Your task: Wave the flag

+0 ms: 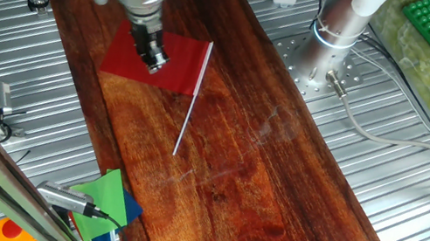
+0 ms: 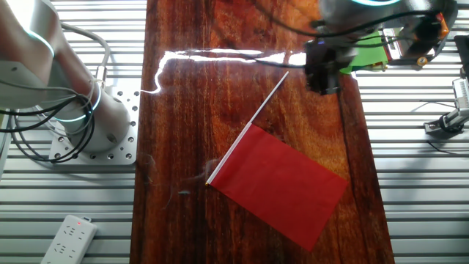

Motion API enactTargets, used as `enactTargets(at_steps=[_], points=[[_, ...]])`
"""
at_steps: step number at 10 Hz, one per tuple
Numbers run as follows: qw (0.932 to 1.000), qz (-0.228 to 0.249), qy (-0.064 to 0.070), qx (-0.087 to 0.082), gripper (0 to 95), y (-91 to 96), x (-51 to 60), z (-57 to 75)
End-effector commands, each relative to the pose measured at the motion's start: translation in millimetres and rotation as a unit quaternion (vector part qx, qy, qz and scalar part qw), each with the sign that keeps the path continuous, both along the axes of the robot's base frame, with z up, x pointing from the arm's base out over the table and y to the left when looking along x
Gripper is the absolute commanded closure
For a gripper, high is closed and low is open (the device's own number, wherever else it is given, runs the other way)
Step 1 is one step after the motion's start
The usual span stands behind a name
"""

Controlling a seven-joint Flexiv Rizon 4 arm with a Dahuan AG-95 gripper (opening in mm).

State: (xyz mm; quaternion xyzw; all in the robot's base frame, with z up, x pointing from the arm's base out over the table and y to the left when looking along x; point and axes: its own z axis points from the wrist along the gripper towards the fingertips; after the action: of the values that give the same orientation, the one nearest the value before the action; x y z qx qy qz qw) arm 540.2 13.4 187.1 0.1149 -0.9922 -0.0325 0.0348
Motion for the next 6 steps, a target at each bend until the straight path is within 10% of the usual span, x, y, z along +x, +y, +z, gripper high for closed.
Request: enactTargets(at_steps=[1, 6], points=[[1.0000, 0.004, 0.005, 0.004, 95.0, 2.0, 8.4, -1.0], [0.9995, 0.006, 0.031, 0.006, 95.0, 16.0, 15.6, -14.3]])
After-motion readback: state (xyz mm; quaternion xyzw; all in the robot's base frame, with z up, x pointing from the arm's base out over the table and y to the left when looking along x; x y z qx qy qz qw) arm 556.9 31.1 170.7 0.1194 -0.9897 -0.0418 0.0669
